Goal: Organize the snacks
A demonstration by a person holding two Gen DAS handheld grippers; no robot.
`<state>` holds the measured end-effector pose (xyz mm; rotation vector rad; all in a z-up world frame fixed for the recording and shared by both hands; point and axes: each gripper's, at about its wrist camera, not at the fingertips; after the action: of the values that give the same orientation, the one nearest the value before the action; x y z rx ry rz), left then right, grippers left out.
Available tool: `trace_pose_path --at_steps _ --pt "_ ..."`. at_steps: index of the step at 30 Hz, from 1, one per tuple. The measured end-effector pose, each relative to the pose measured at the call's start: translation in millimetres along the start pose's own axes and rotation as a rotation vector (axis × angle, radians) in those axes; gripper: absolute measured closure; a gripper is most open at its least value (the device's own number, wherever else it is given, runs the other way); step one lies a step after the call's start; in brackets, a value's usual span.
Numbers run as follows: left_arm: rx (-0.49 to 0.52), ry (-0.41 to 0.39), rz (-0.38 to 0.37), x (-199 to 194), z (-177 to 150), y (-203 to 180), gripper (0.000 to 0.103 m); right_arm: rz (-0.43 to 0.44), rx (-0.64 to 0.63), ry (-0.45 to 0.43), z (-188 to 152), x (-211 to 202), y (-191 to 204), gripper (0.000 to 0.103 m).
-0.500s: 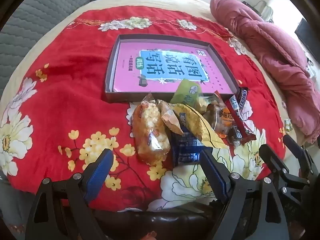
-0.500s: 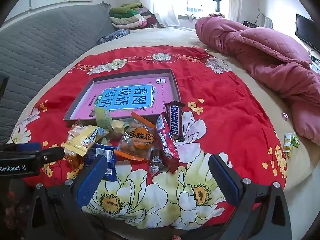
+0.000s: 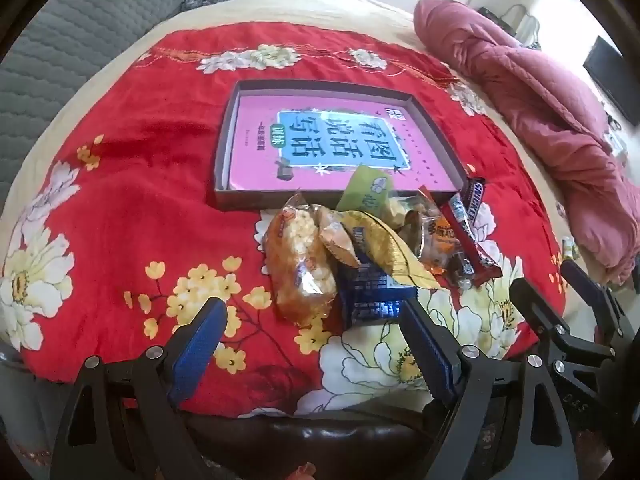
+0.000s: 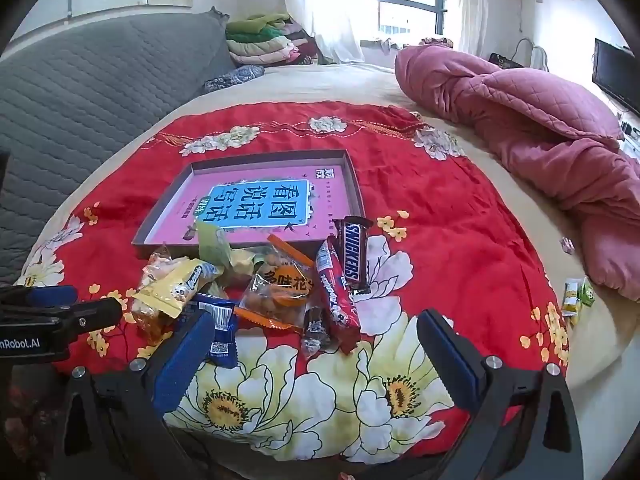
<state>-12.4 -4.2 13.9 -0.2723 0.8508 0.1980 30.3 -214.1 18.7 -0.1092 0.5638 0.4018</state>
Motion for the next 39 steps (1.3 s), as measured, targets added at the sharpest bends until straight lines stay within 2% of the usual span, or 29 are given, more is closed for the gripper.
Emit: trace_pose_path --at_steps 39 --pt "0.027 -0.013 0.007 -4.1 -0.3 -4.7 0.015 -0.001 -0.012 -0.026 4.8 -7.6 0.4 0.001"
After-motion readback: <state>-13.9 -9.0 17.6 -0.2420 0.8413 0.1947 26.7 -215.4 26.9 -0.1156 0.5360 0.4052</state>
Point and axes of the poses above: each gripper's, at about its wrist camera, not at the fingertips, and x roughly the way its jaws point, y to its left, z to its top, and after that the axes turned 13 degrees about -y, right-handed
